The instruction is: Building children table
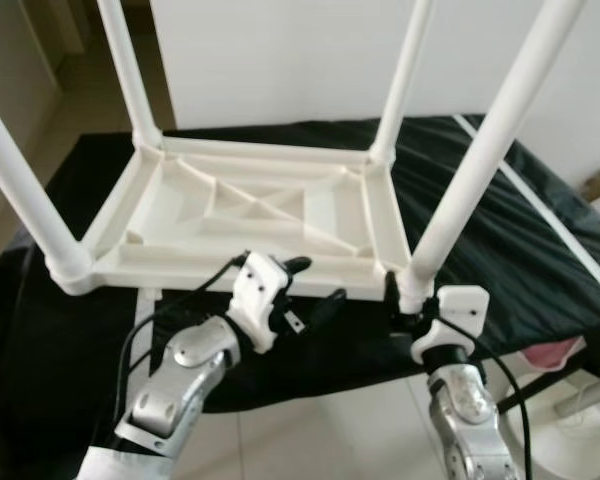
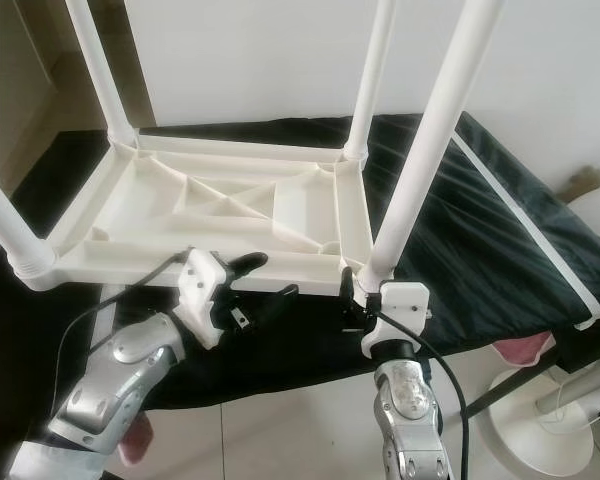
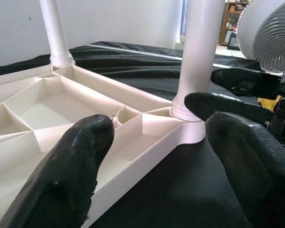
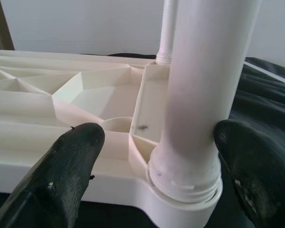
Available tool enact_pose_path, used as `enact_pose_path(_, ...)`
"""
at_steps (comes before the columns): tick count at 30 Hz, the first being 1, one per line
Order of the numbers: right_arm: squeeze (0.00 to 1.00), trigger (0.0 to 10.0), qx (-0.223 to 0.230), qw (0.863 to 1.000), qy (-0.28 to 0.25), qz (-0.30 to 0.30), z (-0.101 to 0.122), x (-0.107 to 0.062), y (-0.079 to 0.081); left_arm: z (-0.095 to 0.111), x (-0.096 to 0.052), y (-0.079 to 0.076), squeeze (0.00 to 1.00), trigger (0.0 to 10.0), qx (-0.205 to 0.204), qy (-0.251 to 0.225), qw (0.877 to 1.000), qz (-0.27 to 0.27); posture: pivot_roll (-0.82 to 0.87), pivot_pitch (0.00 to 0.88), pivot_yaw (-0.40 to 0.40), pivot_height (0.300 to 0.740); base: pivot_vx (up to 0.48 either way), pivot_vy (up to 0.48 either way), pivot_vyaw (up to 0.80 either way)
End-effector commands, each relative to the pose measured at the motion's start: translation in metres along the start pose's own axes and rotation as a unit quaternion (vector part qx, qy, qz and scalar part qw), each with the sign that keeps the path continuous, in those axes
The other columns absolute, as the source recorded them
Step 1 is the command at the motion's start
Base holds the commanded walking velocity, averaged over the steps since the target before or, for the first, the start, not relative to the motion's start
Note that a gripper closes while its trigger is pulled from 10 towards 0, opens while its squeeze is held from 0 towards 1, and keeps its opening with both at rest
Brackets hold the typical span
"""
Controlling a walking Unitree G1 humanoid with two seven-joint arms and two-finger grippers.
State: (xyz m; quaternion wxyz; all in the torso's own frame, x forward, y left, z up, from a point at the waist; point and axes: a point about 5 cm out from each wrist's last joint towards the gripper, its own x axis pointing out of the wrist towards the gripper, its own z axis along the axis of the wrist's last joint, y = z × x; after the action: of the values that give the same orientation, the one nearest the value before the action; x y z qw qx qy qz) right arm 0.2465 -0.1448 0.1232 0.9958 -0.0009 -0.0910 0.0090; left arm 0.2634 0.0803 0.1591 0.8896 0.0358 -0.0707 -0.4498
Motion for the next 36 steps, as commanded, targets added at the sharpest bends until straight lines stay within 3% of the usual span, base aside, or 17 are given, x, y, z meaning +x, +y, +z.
enact_pose_path(1, 0.0, 10.0, -0.005, 1.0, 0.009, 0.008, -0.006, -0.002, 0.0, -0.004, -0.003, -0.003, 0.0, 10.0, 0.0, 0.013, 0.998, -0.057, 0.01, 0.014, -0.061, 0.74, 0.0, 0.0, 0.0)
enact_pose_path(9, 0.0, 10.0, -0.006, 0.998, 0.022, 0.061, -0.016, -0.004, 0.014, -0.002, -0.005, 0.008, 0.0, 10.0, 0.016, 0.018, 0.999, -0.037, 0.02, 0.008, -0.062, 0.74, 0.0, 0.0, 0.0)
enact_pose_path(21, 0.0, 10.0, -0.024, 0.994, 0.033, 0.106, -0.026, -0.01, 0.019, -0.003, -0.012, 0.017, 0.0, 10.0, 0.024, 0.026, 0.999, -0.027, 0.02, 0.0, -0.064, 0.74, 0.0, 0.0, 0.0)
enact_pose_path(30, 0.0, 10.0, 0.005, 0.995, 0.023, 0.096, -0.022, 0.005, 0.024, -0.002, -0.006, 0.013, 0.0, 10.0, 0.022, 0.021, 0.999, -0.033, 0.02, 0.0, -0.067, 0.74, 0.0, 0.0, 0.0)
enact_pose_path(36, 0.0, 10.0, 0.049, 0.996, 0.013, 0.077, -0.018, 0.024, 0.027, -0.003, 0.0, 0.0, 0.0, 10.0, 0.006, 0.012, 0.999, -0.046, 0.03, 0.0, -0.069, 0.74, 0.0, 0.0, 0.0)
